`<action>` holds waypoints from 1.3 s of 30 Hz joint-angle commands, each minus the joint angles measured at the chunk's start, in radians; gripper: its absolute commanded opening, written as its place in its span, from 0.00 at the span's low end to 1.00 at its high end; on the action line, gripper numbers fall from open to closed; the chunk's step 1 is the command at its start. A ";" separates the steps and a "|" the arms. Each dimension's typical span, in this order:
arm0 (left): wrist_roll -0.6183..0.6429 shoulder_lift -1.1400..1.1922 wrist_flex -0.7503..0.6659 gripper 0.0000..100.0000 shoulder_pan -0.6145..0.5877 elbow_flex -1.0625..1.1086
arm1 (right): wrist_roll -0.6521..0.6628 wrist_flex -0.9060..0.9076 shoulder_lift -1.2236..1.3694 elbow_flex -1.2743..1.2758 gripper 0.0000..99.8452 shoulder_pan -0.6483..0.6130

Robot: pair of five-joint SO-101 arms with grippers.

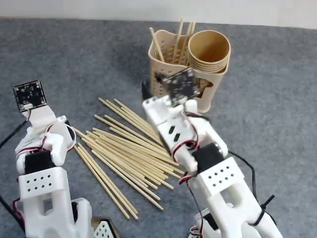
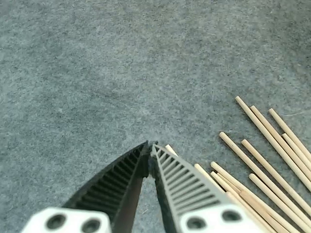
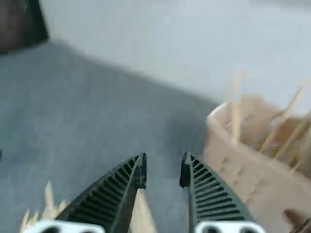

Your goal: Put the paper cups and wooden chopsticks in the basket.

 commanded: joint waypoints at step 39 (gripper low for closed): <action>0.005 -0.021 -0.020 0.03 -0.012 -0.010 | 0.183 0.240 0.513 -0.113 0.13 -0.097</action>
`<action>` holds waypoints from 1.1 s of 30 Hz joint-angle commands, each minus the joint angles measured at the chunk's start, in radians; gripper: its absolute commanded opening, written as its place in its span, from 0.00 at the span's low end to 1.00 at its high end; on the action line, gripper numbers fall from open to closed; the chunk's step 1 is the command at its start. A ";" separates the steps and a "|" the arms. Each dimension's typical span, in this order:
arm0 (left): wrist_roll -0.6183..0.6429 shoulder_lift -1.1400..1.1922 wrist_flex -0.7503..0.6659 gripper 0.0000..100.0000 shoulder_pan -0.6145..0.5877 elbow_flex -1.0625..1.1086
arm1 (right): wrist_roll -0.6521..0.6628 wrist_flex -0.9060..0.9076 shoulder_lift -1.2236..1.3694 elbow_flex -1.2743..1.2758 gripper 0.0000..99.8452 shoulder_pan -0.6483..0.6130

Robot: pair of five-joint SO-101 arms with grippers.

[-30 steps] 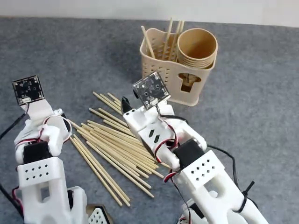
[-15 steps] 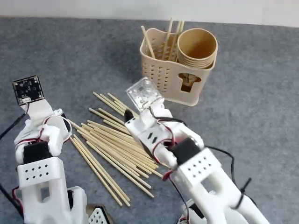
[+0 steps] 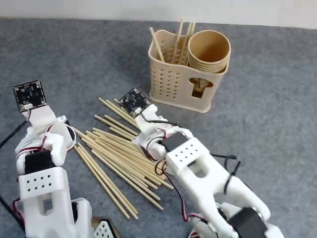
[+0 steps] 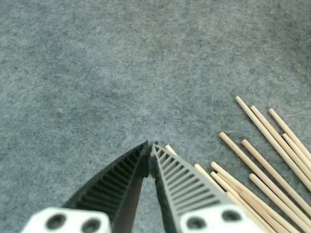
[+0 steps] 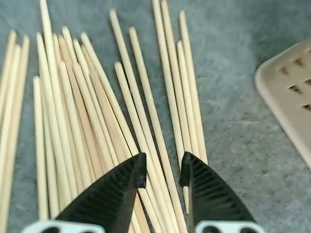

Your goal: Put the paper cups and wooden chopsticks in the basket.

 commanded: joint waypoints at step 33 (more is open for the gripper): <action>0.005 -0.021 -0.020 0.03 -0.012 -0.012 | 0.176 0.168 0.478 -0.348 0.04 0.056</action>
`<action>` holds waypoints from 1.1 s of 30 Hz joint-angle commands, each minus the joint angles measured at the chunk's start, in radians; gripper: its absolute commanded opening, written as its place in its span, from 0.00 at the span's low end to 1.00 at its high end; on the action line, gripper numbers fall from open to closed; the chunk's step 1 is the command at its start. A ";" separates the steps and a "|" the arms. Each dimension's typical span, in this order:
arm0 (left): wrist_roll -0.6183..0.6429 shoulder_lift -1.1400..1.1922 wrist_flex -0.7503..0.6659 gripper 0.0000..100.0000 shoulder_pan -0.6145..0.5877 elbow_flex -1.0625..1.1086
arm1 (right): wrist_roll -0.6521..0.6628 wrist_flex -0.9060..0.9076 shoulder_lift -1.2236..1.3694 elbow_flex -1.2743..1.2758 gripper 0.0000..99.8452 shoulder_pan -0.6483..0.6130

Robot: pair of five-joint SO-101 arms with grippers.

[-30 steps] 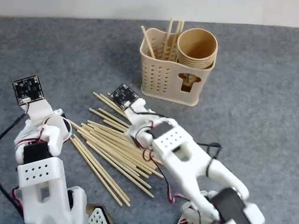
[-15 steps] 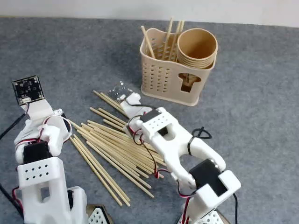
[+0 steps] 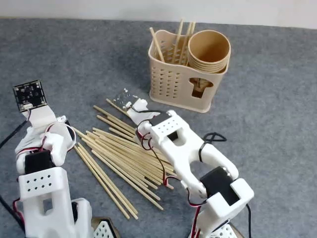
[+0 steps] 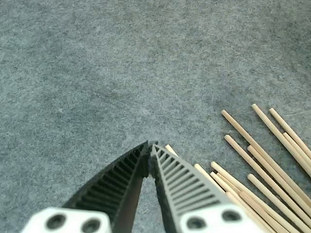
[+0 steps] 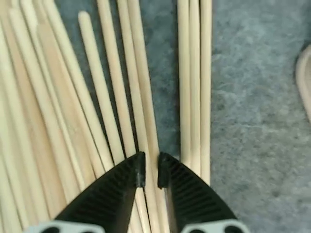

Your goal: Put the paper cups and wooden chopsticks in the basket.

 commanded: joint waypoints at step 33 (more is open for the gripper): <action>0.005 -0.021 -0.020 0.03 -0.012 -0.012 | 0.018 0.272 -0.125 -0.061 0.01 0.005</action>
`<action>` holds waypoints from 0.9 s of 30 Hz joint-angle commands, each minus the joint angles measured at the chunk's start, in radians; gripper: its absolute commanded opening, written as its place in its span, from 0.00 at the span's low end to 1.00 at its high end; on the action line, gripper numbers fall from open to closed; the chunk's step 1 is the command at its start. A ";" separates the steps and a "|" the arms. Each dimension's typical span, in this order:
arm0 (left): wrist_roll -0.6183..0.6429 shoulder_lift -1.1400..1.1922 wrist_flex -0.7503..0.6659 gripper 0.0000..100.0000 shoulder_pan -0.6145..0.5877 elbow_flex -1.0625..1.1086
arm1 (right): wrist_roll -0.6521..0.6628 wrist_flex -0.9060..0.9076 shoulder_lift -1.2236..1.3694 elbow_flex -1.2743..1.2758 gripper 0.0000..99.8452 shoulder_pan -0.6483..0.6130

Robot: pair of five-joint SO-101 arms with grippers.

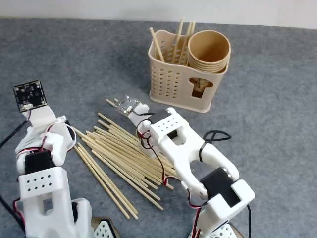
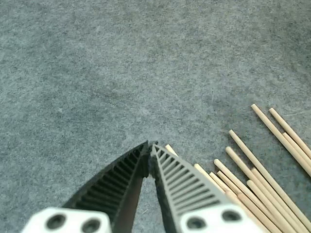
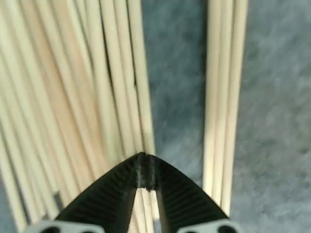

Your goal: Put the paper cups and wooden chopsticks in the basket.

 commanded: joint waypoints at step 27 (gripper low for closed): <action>0.005 -0.021 -0.020 0.03 -0.012 -0.012 | 0.012 -0.070 0.030 0.010 0.11 -0.053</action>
